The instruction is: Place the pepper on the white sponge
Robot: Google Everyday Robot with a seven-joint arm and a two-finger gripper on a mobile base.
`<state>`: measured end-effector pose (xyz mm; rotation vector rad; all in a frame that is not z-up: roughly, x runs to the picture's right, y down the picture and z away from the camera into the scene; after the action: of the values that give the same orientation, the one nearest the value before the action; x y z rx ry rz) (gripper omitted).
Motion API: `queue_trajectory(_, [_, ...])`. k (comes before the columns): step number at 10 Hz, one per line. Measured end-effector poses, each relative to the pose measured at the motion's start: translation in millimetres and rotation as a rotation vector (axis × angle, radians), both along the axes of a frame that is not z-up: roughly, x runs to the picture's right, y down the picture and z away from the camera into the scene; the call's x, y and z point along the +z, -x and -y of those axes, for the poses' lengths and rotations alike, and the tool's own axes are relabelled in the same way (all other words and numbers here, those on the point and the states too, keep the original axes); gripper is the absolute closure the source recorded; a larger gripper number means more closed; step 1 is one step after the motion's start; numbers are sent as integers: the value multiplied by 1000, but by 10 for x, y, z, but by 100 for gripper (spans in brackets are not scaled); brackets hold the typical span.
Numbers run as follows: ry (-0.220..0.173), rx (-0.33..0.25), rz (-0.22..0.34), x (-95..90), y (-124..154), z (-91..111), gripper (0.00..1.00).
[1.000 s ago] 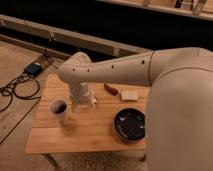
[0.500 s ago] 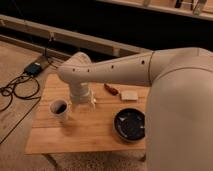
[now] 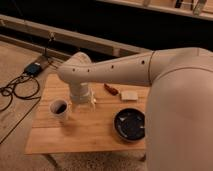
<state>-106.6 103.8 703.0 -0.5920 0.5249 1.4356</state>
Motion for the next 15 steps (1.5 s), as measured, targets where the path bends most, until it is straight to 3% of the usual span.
queue_trajectory(9, [1,3,-1,9,-10,1,35])
queue_trajectory(15, [-17,27,-10,727,-760,70,35])
